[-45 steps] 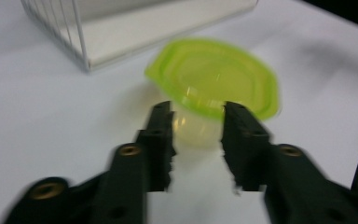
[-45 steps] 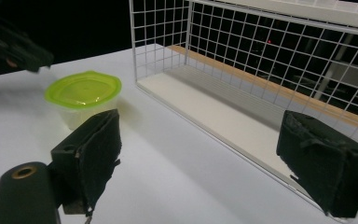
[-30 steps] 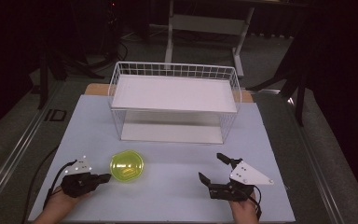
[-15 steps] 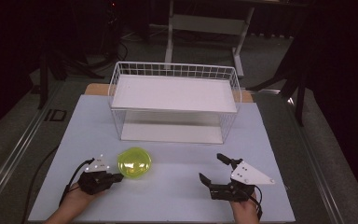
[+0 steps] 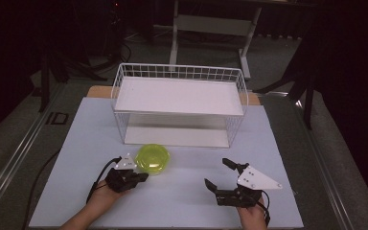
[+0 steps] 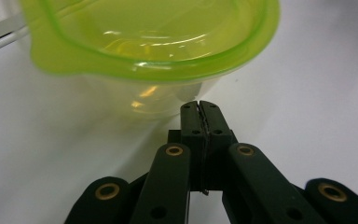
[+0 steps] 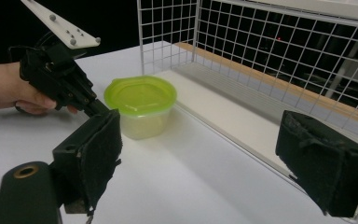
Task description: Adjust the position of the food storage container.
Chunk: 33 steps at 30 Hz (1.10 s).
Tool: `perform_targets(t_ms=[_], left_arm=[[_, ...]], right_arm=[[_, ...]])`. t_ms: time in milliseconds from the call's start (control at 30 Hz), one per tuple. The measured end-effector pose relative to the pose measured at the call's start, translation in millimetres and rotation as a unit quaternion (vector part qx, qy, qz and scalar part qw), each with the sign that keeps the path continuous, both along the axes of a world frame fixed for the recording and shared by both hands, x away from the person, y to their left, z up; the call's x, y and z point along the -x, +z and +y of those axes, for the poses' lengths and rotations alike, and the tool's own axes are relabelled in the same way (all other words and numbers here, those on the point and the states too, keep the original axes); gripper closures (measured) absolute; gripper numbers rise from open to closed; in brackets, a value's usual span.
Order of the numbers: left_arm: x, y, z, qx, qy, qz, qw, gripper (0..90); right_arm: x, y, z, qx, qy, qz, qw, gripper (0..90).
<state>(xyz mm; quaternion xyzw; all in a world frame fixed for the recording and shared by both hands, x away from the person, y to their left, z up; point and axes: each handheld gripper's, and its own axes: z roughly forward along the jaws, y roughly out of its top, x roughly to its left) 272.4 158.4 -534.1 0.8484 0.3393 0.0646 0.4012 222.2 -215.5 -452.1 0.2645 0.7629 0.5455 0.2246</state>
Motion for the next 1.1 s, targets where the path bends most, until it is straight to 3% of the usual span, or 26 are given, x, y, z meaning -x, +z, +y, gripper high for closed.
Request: perform_targets(t_ms=[100, 233, 367, 533, 667, 800, 900, 1100], left_arm=[[3.3, 1.6, 2.8, -0.003, -0.002, -0.001, 1.0, 90.0], [4.9, 4.4, 19.1, -0.008, 0.016, -0.001, 0.9998, 90.0], [-6.6, 10.0, 38.6, 0.011, 0.06, -0.005, 0.9981, 90.0], [-26.0, 11.3, 45.7, 0.011, 0.078, -0.001, 0.9969, 90.0], [-39.2, 4.0, 37.3, 0.005, 0.078, 0.011, 0.9969, 90.0], [-41.6, 2.2, 29.6, 0.005, 0.067, 0.016, 0.9976, 90.0], [-46.1, 1.2, 21.3, 0.019, 0.056, 0.026, 0.9979, 90.0], [-46.5, -1.3, 1.1, 0.01, 0.038, 0.03, 0.9988, 90.0]], right_arm=[[0.1, -0.1, -0.3, 0.0, 0.0, 0.0, 1.0, 14.2], [-1.1, -0.3, -0.9, -0.001, -0.001, 0.002, 1.0, 14.2], [-2.4, -0.9, -0.1, 0.0, -0.001, 0.002, 1.0, 14.2], [-2.4, -1.5, 1.9, 0.006, 0.001, 0.002, 1.0, 14.2], [-3.1, -3.5, 3.4, 0.012, 0.006, 0.005, 0.9999, 14.2], [-3.6, -3.5, 3.3, 0.012, 0.007, 0.007, 0.9999, 14.2], [-4.8, -4.5, 3.0, 0.014, 0.008, 0.008, 0.9998, 14.2], [-6.3, -5.6, 1.6, 0.011, 0.009, 0.017, 0.9998, 14.2]])
